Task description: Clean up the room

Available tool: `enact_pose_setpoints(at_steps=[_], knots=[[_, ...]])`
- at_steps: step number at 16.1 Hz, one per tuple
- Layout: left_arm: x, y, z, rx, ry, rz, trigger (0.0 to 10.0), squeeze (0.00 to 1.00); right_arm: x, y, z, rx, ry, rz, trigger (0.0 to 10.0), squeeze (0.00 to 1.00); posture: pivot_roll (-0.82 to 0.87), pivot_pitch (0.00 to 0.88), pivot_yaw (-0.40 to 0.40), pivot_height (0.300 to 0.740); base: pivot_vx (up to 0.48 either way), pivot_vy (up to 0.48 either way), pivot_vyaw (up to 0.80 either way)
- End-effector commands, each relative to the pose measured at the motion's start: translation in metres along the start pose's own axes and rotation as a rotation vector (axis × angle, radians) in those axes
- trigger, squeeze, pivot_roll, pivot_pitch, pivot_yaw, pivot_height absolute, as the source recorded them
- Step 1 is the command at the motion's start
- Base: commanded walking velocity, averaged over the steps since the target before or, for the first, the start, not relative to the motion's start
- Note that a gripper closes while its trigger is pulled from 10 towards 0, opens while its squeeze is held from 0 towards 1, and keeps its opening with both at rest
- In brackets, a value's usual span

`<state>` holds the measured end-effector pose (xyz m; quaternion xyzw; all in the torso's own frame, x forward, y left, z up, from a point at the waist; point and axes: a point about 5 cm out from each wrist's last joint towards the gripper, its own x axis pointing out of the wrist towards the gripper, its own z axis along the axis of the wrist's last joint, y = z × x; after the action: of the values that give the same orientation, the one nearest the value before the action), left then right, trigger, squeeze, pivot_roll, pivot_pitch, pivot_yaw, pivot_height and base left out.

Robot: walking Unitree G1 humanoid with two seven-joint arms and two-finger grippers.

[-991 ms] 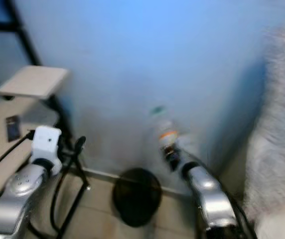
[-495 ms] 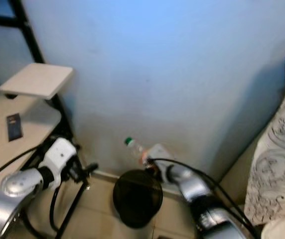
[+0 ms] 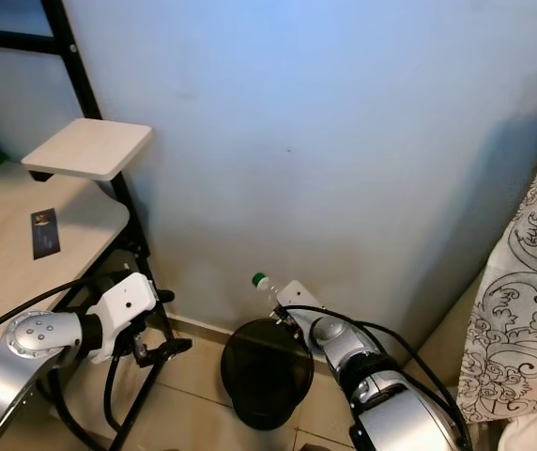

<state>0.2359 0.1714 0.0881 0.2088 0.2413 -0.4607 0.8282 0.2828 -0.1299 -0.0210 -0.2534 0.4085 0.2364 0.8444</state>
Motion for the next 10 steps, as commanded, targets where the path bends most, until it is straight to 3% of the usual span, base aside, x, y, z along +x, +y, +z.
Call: enact_pose_setpoints(at_steps=[1,2,8,10], knots=[[-0.001,0.003,0.002,0.025,0.006,-0.005,10.0,0.0,0.0,-0.002,0.009,0.019,-0.033,-0.004,10.0,0.85,0.01,0.0,0.026,0.74,0.0,0.0,0.0],[-0.001,0.003,0.002,0.026,0.008,-0.007,10.0,0.0,0.0,-0.001,0.01,0.026,-0.036,0.004,10.0,1.0,0.01,0.0,0.026,0.74,0.0,0.0,0.0],[0.001,0.001,0.001,0.024,0.01,-0.009,10.0,0.0,0.002,0.007,0.006,0.044,-0.045,0.021,10.0,1.0,0.0,0.0,0.032,0.74,0.0,0.0,0.0],[0.001,0.0,0.0,0.017,0.009,-0.005,10.0,0.0,0.002,0.009,0.0,0.103,-0.047,0.035,10.0,1.0,-0.01,0.0,0.038,0.74,0.0,0.0,0.0]])
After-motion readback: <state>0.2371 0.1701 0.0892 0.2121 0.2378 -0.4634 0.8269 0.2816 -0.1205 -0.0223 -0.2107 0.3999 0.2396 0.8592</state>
